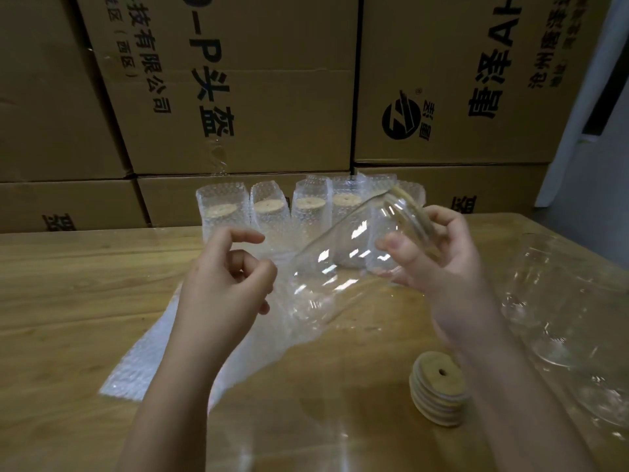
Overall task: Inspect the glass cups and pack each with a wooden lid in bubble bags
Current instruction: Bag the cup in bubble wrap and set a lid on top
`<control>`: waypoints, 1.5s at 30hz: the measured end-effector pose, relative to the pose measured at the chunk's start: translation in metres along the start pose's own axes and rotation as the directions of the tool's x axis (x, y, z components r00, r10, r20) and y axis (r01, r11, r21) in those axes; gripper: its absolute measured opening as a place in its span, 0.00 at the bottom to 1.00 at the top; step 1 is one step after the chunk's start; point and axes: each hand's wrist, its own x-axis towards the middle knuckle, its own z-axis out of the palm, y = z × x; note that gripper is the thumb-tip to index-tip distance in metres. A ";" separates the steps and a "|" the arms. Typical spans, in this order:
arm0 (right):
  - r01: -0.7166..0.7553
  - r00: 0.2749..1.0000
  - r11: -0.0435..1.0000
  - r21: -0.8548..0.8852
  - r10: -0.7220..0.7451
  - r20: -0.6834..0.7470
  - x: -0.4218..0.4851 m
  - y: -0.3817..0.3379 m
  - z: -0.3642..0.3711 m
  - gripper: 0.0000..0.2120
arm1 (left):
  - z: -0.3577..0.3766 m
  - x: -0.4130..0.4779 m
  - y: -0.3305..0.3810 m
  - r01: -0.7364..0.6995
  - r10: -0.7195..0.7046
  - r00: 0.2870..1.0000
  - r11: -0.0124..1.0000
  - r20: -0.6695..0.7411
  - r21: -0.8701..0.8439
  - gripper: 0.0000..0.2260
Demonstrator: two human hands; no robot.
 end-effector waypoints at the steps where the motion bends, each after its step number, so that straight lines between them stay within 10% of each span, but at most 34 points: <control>1: 0.019 1.000 0.999 -0.031 -0.019 0.005 -0.001 0.002 0.002 0.21 | -0.001 0.001 -0.001 0.012 -0.011 1.000 1.000 0.027 -0.021 0.13; 12: -0.060 0.995 0.995 -0.085 0.053 -0.085 -0.004 0.012 0.012 0.27 | 0.007 0.003 -0.007 0.064 -0.054 0.992 0.994 0.113 -0.087 0.14; 20: -0.114 0.992 0.956 -0.269 0.123 0.016 -0.008 0.016 0.016 0.26 | 0.023 -0.004 -0.007 -0.293 0.300 0.945 0.954 0.134 -0.065 0.07; 25: -0.220 0.968 0.975 -0.017 0.216 -0.130 0.003 0.022 0.006 0.32 | 0.000 0.004 -0.028 -0.494 0.302 0.852 0.734 0.427 0.467 0.47; 29: -0.270 0.949 0.951 0.150 0.289 -0.126 0.007 0.028 0.003 0.34 | 0.008 0.008 -0.040 -0.527 0.314 0.849 0.560 0.425 0.639 0.53; 39: -0.313 0.937 0.945 0.095 0.324 -0.133 0.004 0.044 0.012 0.32 | -0.016 0.011 -0.039 -0.209 -0.085 0.950 0.544 0.302 0.812 0.48; 45: -0.313 0.940 0.949 0.043 0.316 -0.126 0.004 0.046 0.012 0.32 | -0.017 0.015 -0.043 0.047 -0.219 0.901 0.907 0.375 0.418 0.23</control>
